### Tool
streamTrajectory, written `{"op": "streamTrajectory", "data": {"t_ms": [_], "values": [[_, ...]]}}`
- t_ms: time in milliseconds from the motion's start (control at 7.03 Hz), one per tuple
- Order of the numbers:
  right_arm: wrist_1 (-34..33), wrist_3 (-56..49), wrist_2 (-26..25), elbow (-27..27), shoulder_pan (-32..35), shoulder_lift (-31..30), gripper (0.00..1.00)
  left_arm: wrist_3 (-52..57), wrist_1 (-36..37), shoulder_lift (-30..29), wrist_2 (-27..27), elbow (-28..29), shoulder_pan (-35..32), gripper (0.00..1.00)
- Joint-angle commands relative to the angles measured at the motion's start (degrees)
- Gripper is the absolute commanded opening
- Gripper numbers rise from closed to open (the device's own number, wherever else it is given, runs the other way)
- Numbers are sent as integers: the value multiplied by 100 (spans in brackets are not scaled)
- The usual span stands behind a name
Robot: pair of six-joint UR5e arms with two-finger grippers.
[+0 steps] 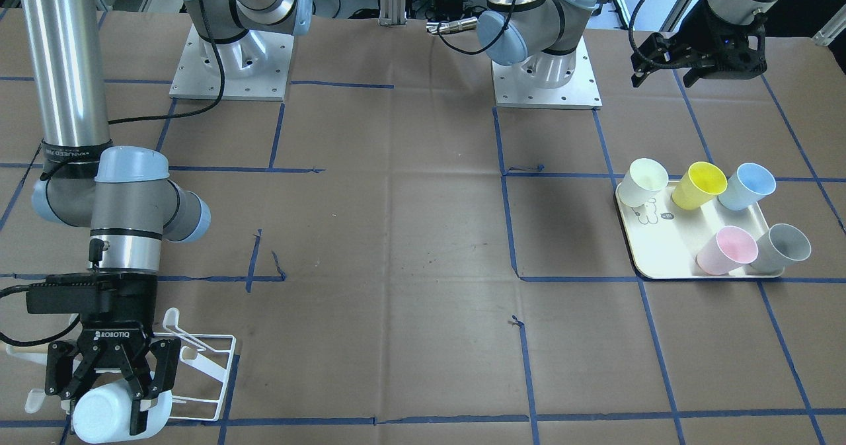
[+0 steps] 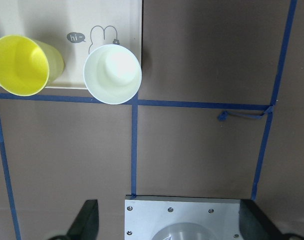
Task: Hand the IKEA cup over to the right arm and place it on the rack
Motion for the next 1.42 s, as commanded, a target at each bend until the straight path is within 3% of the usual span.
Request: {"op": "streamTrajectory", "data": {"t_ms": [0,569,1138,1281], "values": [[54,33,14,10,-5,-40,100,7,1416,-521,-25,-706,5,99],[98,50,23,19,144,-495,100,-2,2509,-1261,-209,-1076,-13,99],[854,338,40,378,390,-1978,100,24,2986,-1683,-201,-1262,-66,97],[863,941,40,649,451,-2313,100,51,2951,-1657,-157,-1253,-66,63]]}}
